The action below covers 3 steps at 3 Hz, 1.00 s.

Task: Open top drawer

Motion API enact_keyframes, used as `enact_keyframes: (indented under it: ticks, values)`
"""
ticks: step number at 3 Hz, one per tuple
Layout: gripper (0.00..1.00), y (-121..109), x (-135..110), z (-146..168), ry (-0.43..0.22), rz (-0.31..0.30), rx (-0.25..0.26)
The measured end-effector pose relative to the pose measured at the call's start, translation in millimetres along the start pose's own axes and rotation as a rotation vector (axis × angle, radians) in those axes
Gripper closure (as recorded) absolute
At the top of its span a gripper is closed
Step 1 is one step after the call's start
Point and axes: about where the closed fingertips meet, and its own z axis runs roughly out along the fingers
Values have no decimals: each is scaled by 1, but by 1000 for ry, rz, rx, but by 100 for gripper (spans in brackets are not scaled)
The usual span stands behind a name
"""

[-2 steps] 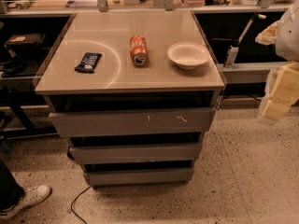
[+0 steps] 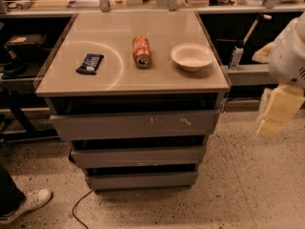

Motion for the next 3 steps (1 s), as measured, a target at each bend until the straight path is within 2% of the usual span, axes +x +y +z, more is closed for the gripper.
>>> enact_keyframes:
  ticks: [2,3]
  values:
    - [0,46,-18,123,-32,-18,-123]
    - [0,49,-37,167,-57,-48,-147]
